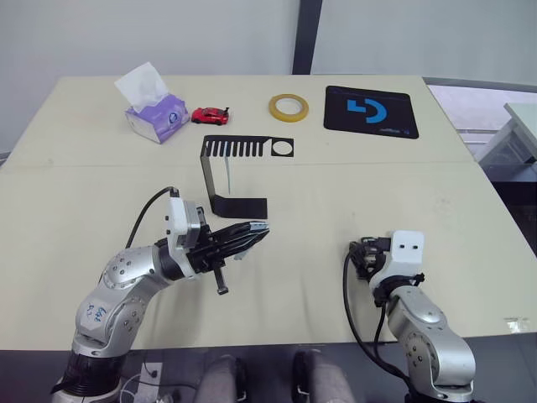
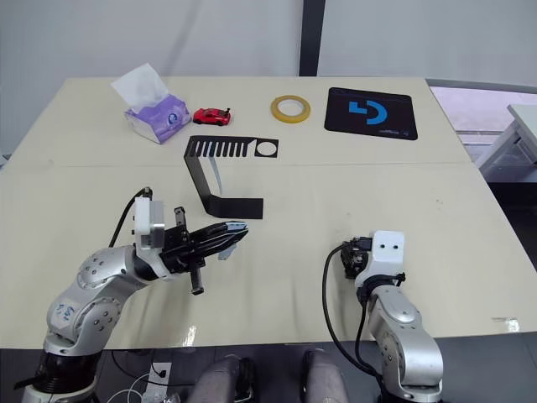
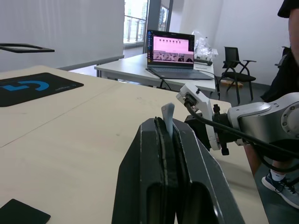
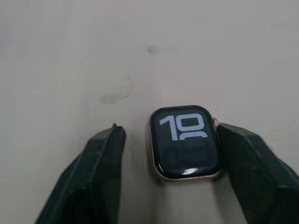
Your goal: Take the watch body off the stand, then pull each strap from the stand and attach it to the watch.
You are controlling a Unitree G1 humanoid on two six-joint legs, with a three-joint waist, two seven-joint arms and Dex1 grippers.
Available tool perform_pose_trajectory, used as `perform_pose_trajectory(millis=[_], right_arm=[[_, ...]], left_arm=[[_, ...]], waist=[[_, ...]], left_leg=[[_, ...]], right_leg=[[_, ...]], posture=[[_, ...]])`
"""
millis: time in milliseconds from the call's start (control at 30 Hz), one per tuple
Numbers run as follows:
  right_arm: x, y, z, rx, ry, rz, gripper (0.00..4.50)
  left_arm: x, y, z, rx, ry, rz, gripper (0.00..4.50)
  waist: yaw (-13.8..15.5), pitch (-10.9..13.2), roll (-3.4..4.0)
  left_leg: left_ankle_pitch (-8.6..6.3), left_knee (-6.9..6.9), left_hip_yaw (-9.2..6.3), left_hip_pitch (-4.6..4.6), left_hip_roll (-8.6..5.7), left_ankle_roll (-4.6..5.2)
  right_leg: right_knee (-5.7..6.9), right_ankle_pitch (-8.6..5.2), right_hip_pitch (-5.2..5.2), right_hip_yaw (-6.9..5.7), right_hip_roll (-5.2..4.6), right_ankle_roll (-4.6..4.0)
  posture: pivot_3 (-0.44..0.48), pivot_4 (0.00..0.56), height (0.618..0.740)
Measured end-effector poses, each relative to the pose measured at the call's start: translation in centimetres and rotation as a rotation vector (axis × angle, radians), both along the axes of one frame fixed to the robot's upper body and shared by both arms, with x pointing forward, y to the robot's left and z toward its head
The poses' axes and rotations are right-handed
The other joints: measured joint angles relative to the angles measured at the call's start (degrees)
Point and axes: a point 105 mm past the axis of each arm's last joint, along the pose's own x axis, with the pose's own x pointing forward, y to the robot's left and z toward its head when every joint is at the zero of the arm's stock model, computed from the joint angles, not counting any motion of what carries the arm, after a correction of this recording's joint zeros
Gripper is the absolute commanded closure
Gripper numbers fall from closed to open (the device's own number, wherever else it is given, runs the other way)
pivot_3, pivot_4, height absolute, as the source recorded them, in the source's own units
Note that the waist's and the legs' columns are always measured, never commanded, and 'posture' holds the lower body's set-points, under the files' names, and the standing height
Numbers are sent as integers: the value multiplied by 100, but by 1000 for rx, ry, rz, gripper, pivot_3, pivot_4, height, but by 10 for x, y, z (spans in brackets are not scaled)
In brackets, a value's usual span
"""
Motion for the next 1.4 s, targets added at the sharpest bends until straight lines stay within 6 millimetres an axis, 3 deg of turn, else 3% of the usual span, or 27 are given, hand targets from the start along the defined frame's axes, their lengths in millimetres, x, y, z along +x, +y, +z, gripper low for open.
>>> perform_pose_trajectory(millis=[867, 1033, 1100, 1167, 1400], right_arm=[[-2, -10, -8, -47, -96, 106, 116], [0, -12, -8, -43, -96, 99, 1296], [0, -14, -8, -42, -95, 92, 2242], [0, -15, -8, -41, -95, 89, 2821], [-4, -15, -12, -32, -95, 96, 2820]], left_arm=[[4, 3, -3, -6, 8, 13, 4500], [4, 3, -3, -6, 8, 13, 4500], [4, 3, -2, -6, 6, 13, 4500], [4, 3, -2, -6, 5, 13, 4500], [5, 3, -2, -6, 5, 14, 4500]], waist=[[-10, 0, -1], [-10, -1, -2], [-9, -1, -2], [-9, -1, -2], [-10, -1, -2]], left_leg=[[0, -2, 1, 1, 2, 0], [0, -2, 1, 1, 2, 0], [0, -2, 1, 1, 2, 0], [0, -2, 1, 1, 4, -2], [0, -3, 1, 2, 4, -2]], right_leg=[[-1, 1, 0, 1, -1, 3], [0, 1, 0, 1, -1, 2], [0, 1, 0, 1, -1, 2], [0, 1, 0, 1, 0, 3], [0, 1, 0, 0, 1, 3]], posture=[[0, 150, 740], [0, 150, 740], [0, 150, 740], [0, 150, 740], [0, 150, 740]])
